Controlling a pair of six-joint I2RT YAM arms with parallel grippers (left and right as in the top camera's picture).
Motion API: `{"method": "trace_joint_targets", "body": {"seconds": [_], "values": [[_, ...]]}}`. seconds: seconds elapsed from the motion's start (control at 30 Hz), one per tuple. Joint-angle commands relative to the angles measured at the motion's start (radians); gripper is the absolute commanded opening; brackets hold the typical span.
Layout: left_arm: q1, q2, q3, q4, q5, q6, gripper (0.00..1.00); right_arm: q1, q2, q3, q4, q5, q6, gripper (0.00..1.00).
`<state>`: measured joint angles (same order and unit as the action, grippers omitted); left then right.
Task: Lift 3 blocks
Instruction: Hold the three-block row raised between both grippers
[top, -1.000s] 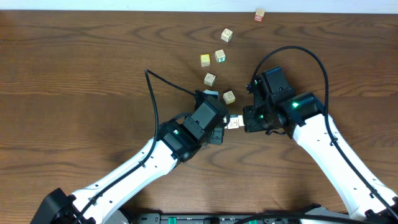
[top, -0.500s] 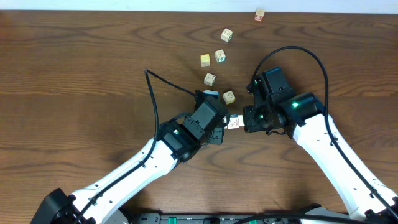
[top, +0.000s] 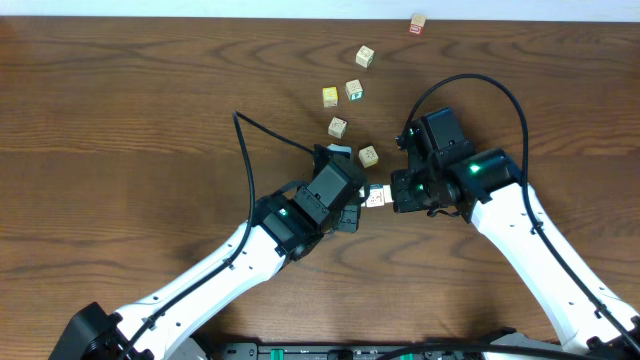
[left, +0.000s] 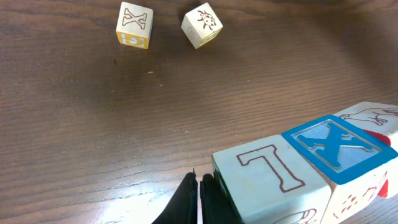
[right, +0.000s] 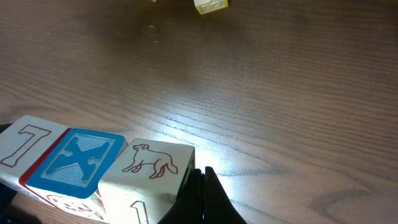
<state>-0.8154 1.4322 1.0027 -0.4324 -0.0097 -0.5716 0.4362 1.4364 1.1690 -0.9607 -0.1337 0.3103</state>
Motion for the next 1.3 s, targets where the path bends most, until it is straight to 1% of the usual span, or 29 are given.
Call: {"method": "trace_joint_targets", "body": {"seconds": [0.0,0.63,1.27], "values": [[-0.055,-0.028,0.091,0.074,0.204,0.014,0.07,0.076,-0.006,0.014,0.029,-0.327,-0.019,0.01],[-0.055,-0.028,0.091,0.045,0.203,0.013,0.07,0.076,-0.006,0.014,0.029,-0.325,0.000,0.01],[-0.055,-0.027,0.091,0.032,0.203,0.005,0.07,0.076,-0.006,0.014,0.022,-0.255,0.034,0.01]]}}
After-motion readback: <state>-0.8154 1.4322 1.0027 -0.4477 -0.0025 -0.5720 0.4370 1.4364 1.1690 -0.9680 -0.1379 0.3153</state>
